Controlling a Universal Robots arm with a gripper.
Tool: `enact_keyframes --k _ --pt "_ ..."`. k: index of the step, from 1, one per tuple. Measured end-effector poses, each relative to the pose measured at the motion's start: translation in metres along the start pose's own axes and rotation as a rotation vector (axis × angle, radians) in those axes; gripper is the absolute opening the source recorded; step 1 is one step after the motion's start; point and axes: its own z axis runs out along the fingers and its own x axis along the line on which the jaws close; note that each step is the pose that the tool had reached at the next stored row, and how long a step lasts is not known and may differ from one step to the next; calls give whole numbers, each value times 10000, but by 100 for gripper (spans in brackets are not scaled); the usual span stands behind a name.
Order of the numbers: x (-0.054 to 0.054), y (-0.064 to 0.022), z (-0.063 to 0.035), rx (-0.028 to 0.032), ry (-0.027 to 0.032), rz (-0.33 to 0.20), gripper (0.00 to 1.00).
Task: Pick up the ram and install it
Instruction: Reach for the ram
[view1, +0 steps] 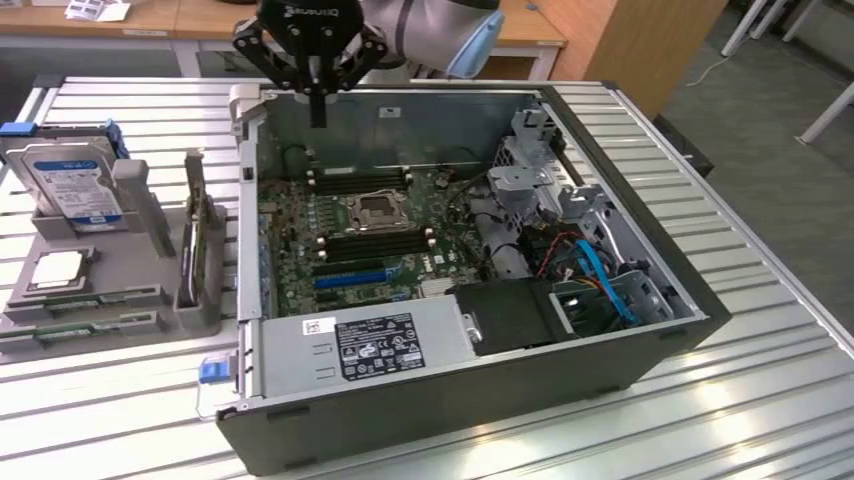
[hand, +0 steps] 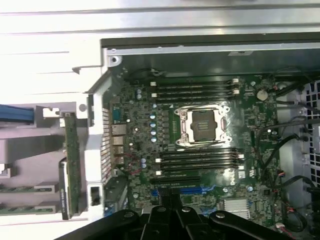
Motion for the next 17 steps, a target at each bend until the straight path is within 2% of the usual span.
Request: enact_keyframes --k 17 --pt "763 -57 3 11 0 0 11"
